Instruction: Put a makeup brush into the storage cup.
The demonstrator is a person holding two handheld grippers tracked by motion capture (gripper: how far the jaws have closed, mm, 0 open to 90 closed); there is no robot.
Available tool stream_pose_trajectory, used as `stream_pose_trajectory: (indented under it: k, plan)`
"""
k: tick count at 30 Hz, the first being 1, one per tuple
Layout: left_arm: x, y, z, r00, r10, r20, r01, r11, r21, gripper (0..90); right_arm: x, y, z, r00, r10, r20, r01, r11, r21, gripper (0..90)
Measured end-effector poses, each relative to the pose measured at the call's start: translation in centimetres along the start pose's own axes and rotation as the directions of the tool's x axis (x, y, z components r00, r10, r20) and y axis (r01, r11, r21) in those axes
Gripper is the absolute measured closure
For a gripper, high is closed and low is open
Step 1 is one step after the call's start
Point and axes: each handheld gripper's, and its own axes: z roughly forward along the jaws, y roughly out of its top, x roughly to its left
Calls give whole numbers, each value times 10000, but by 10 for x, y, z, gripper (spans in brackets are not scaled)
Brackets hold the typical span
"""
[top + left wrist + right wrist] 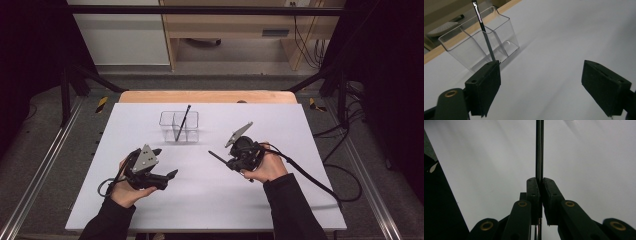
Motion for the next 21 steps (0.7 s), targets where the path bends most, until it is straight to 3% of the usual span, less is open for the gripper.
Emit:
stream_pose_trajectory:
  k: [12,21]
  plan:
    - [-11,19,8,9936,1127,-17,-1126,9930,368,150,4,9,1,9997,-88,-241,93,9997,211,842]
    - [-18,29,12,9857,1683,27,-1682,9849,419,150,7,13,1,9992,-145,-383,153,9997,203,843]
